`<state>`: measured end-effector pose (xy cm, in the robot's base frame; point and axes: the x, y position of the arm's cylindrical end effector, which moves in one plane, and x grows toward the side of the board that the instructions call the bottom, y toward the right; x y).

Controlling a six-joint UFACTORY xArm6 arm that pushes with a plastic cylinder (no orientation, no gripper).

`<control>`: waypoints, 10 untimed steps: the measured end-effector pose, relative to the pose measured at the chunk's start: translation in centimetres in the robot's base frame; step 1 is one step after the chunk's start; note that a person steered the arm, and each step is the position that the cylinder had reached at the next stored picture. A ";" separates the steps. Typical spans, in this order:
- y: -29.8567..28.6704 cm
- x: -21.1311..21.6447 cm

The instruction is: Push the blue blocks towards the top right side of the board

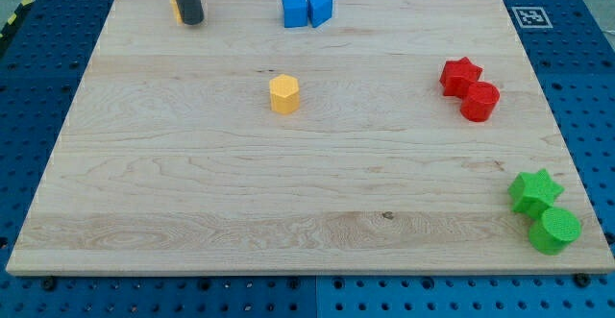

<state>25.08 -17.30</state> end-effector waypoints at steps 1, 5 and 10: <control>0.0 -0.1; 6.5 10.7; 8.9 2.3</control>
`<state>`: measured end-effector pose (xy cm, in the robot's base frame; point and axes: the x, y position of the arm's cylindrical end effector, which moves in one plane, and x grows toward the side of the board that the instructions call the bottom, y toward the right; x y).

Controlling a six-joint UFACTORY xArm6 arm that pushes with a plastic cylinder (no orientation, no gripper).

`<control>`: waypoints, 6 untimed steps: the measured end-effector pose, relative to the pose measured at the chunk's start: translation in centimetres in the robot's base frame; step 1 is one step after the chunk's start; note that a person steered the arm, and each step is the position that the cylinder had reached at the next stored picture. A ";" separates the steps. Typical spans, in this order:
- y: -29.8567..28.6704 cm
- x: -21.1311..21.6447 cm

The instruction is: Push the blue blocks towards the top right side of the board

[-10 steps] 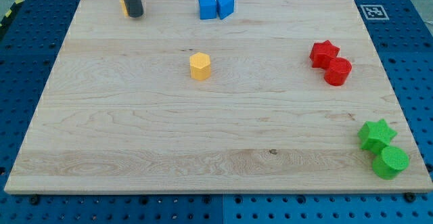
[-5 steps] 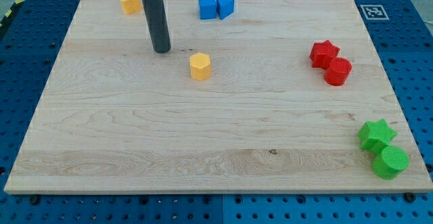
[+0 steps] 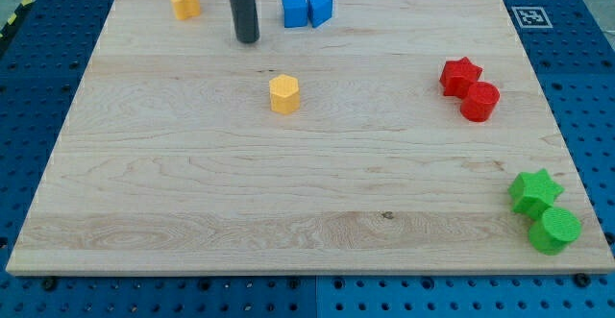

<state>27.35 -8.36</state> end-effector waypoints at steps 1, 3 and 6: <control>0.5 -2.8; 5.7 -3.5; 18.3 -4.2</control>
